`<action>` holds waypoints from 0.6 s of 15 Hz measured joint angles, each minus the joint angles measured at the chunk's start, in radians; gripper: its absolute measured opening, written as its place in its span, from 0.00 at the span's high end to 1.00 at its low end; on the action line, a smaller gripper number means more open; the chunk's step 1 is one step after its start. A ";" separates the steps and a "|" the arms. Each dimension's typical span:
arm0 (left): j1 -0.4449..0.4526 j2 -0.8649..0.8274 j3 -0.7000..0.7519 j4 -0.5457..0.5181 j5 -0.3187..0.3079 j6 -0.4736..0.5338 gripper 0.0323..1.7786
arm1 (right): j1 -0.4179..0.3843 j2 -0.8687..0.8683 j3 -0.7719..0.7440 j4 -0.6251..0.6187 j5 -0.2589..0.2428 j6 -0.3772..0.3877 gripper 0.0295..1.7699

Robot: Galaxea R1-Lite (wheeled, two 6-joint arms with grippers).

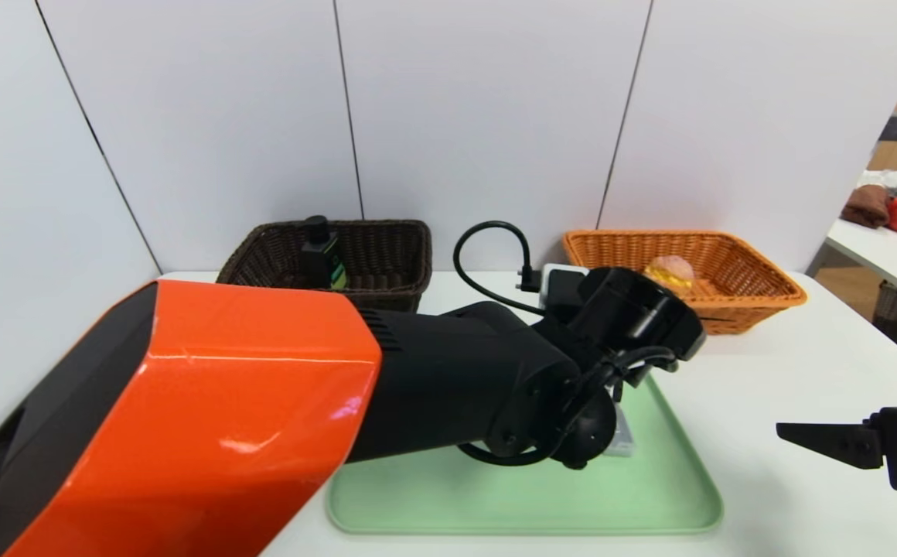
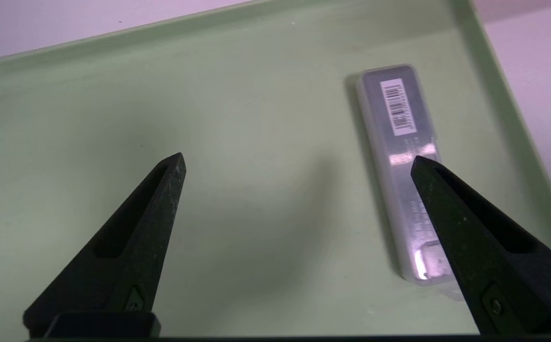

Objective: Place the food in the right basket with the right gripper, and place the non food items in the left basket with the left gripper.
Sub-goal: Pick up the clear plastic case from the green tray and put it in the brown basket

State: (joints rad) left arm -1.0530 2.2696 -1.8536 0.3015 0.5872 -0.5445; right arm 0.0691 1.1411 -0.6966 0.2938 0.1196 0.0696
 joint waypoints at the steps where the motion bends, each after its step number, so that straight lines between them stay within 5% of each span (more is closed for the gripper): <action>1: -0.009 0.021 -0.047 0.040 0.004 -0.019 0.05 | 0.002 0.000 0.002 0.001 0.003 0.003 0.04; 9: -0.075 0.101 -0.122 0.087 0.018 -0.049 0.05 | 0.029 -0.006 0.013 0.000 0.004 0.030 0.04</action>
State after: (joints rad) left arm -1.1281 2.3709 -1.9753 0.3881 0.6055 -0.5930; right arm 0.0977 1.1353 -0.6840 0.2943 0.1234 0.0996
